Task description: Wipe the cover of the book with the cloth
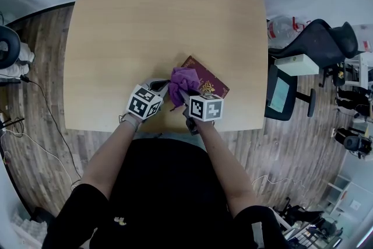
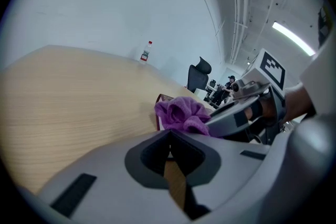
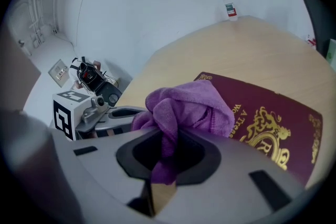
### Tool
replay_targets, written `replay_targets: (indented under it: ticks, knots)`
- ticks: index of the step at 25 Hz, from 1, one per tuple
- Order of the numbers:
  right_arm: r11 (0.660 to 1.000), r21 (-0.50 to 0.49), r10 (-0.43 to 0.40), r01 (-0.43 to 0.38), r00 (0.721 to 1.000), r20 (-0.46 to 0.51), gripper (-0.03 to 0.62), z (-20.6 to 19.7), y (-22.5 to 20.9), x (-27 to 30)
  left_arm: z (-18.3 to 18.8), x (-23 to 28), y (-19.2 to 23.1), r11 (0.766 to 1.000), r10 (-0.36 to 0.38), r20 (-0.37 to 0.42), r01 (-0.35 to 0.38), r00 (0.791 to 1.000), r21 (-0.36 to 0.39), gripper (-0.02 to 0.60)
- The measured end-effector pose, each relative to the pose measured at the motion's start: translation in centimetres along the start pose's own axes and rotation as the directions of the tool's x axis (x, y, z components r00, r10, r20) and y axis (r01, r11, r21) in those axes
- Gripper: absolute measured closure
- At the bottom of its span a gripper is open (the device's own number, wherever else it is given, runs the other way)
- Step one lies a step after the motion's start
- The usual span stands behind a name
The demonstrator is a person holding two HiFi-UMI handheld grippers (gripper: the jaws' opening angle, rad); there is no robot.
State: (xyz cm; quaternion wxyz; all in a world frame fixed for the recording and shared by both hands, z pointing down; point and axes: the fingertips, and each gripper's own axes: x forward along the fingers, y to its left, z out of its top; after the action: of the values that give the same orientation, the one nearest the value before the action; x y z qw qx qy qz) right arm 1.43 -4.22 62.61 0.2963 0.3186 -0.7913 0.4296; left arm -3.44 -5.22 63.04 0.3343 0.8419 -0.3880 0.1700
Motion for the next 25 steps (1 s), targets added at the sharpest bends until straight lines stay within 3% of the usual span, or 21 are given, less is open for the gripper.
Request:
replay_targets:
  ticks: [7,10,12,15,20,25]
  knots:
    - [1.0,0.006,0.022,-0.022,1.0,-0.01,0.526,-0.6,0.8,-0.1,0.0,0.0,0.0,0.99,-0.053,0.05,0.059,0.997,-0.129,0.563]
    - [0.999,0.024,0.033,-0.032,0.999,-0.013,0.526,-0.5,0.7,0.0,-1.0,-0.4,1.2,0.98,-0.01,0.013,0.013,1.0,-0.2,0.563]
    - [0.999,0.029,0.034,-0.034,0.999,-0.014,0.526,-0.5,0.7,0.0,-1.9,-1.1,2.3,0.98,0.028,-0.022,-0.032,0.999,-0.197,0.563]
    - [0.999,0.017,0.037,-0.036,0.999,-0.019,0.526,-0.4,0.8,0.1,-2.5,-1.4,2.2,0.984,0.021,-0.042,-0.028,0.999,-0.178,0.563]
    - [0.999,0.0,0.049,-0.049,0.998,-0.033,0.526,0.1,1.5,0.8,-3.2,-1.0,1.3,0.997,0.034,-0.109,-0.042,0.993,-0.071,0.563]
    - [0.998,0.007,0.065,-0.065,0.997,-0.039,0.526,0.8,1.9,1.5,-3.1,-1.1,1.1,0.997,0.045,-0.09,-0.051,0.995,-0.057,0.563]
